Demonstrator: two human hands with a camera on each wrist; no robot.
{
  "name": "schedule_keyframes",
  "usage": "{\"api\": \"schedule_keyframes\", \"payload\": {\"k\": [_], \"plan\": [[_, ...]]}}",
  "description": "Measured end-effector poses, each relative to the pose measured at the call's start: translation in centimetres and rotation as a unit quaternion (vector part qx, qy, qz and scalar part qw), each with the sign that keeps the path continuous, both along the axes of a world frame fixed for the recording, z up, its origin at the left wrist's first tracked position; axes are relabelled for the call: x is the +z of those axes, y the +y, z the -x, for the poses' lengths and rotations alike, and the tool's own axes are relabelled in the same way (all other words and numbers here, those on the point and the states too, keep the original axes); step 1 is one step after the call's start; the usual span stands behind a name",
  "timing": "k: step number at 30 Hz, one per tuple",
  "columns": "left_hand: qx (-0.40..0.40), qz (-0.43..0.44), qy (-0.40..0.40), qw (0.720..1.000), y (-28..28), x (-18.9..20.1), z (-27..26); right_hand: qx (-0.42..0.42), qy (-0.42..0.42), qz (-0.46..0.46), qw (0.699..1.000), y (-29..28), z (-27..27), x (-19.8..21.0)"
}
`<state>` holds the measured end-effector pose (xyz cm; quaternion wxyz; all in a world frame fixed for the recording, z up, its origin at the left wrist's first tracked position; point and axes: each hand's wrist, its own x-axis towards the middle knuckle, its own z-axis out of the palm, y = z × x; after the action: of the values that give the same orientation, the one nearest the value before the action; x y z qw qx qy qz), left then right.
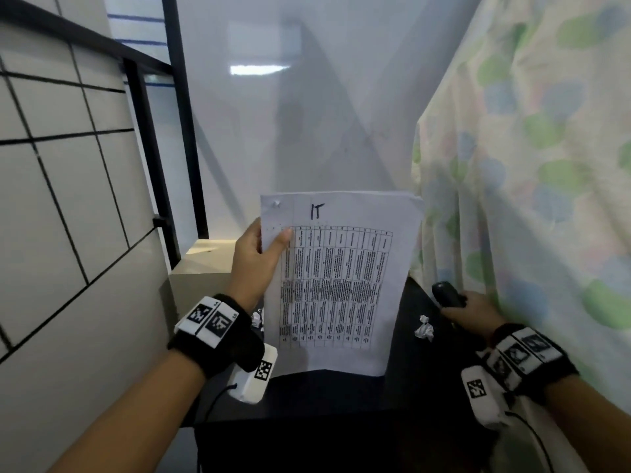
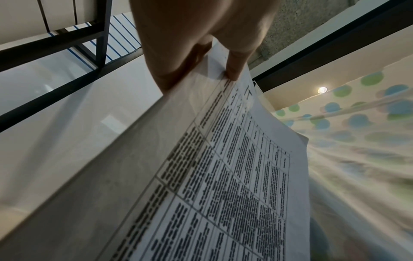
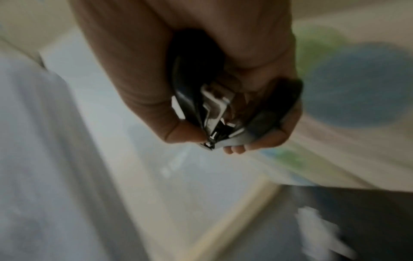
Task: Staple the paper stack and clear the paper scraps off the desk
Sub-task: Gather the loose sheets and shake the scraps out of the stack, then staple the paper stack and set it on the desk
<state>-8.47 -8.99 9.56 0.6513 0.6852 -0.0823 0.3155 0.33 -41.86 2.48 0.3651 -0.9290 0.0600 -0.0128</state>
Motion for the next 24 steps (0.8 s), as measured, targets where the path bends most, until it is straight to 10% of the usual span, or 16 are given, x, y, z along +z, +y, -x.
{"api": "schedule_keyframes", "payload": {"k": [4, 13, 24], "plan": [[0.000, -0.026, -0.003, 1.000, 0.1, 0.9, 0.5, 0.028, -0.178, -0.089, 0.980, 2.5, 4.2, 8.5], [-0.016, -0.016, -0.005, 1.000, 0.2, 2.4, 1.6, 0.224, -0.431, -0.395, 0.780, 12.7, 10.8, 18.0], [-0.069, 0.022, -0.018, 0.997, 0.2, 2.6, 2.1, 0.240, -0.450, -0.373, 0.775, 20.7, 8.9, 16.7]]}}
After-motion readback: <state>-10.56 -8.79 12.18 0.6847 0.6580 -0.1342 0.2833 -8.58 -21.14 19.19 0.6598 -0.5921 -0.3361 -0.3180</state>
